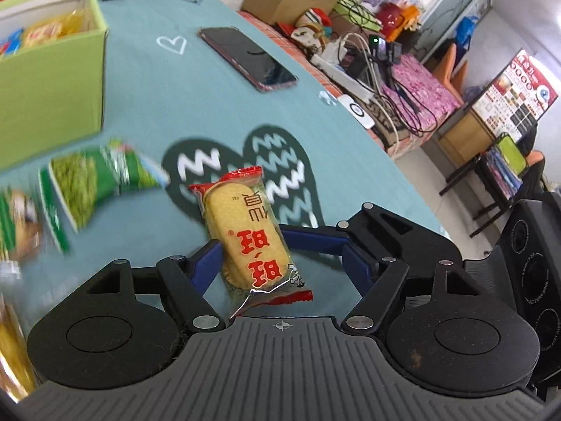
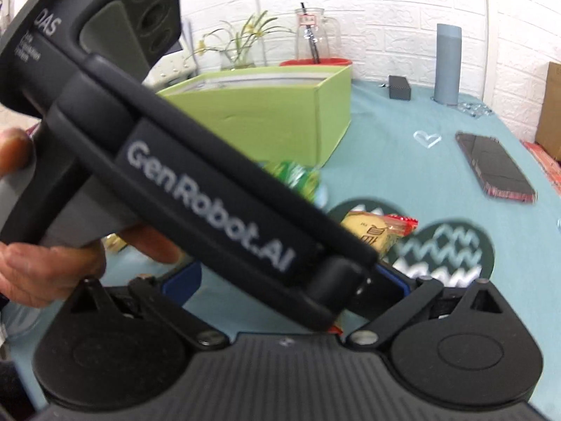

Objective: Organize snacks
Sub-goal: 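Grasp the red-labelled cake pack with the left tool, then lift the red-labelled cake pack into the green box and release it, then grasp the green candy wrapper with the left tool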

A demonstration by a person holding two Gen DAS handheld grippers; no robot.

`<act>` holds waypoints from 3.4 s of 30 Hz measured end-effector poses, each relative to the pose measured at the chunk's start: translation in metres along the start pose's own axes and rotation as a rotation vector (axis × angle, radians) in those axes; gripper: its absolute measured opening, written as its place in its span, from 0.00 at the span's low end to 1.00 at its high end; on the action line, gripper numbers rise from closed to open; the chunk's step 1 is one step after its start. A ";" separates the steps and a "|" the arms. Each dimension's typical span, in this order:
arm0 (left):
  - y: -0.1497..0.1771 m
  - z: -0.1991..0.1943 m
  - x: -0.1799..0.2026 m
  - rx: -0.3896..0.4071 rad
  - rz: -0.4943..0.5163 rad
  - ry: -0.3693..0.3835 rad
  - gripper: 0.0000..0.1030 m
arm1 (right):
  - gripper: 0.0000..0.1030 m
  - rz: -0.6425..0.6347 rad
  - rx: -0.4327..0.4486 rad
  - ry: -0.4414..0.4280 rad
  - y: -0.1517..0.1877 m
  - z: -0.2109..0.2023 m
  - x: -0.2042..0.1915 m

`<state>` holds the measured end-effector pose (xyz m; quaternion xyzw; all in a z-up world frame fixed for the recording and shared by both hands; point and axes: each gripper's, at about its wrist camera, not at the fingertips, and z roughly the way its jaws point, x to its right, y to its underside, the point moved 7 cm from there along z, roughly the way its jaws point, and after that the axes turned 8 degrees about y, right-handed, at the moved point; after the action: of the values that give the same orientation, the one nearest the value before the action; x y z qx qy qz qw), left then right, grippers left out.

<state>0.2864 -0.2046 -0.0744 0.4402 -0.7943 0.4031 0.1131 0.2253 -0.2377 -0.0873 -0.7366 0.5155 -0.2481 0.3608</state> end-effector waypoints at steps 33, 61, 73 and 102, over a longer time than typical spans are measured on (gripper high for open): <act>-0.074 -0.104 -0.034 0.244 -0.015 -0.163 0.29 | 0.52 -0.060 0.204 0.146 -0.081 -0.012 -0.022; -0.103 -0.210 -0.138 0.523 -0.139 -0.312 0.78 | 0.99 -0.082 0.256 -0.023 -0.198 0.095 -0.018; 0.046 -0.198 -0.119 0.436 -0.231 -0.433 0.80 | 0.99 -0.045 0.114 -0.022 -0.055 0.031 -0.049; 0.135 -0.177 -0.103 0.279 -0.193 -0.410 0.59 | 0.99 -0.045 -0.034 0.090 -0.040 0.059 -0.054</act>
<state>0.2089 0.0279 -0.0877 0.5978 -0.6917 0.3984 -0.0741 0.2732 -0.1627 -0.0916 -0.7421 0.5185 -0.2805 0.3191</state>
